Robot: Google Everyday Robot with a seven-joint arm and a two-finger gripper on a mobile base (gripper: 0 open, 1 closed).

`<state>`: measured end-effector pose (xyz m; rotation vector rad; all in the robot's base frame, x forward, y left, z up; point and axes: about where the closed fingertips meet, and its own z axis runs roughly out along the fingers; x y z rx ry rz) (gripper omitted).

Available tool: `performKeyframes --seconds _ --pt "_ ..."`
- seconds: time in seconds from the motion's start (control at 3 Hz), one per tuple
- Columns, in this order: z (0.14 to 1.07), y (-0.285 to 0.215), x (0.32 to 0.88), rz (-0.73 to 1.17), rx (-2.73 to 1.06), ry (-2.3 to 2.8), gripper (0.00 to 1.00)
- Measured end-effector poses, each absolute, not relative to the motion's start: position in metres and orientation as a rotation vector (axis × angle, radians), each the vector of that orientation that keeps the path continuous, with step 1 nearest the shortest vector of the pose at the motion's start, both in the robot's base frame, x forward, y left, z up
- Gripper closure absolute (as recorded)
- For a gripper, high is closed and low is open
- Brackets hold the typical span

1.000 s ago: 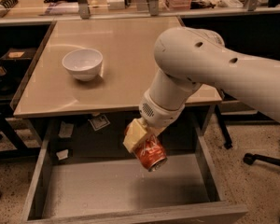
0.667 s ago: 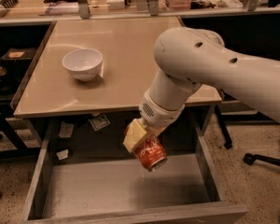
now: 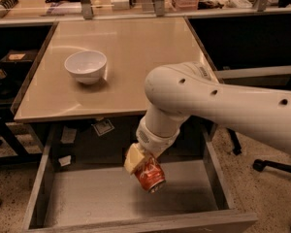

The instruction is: Place coke can into top drawer

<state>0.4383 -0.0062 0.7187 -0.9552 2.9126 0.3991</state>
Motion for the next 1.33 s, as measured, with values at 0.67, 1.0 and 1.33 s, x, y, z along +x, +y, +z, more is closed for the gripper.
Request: performKeyframes --seconds 0.67,1.0,1.33 --pt "0.661 -0.003 0.441 0.351 -0.911 2.92 1.0" --pt "0.636 -0.004 0.441 0.36 -0.895 2.931 1.0" --pt "0.617 -0.004 0.444 0.382 -0.884 2.94 1.0"
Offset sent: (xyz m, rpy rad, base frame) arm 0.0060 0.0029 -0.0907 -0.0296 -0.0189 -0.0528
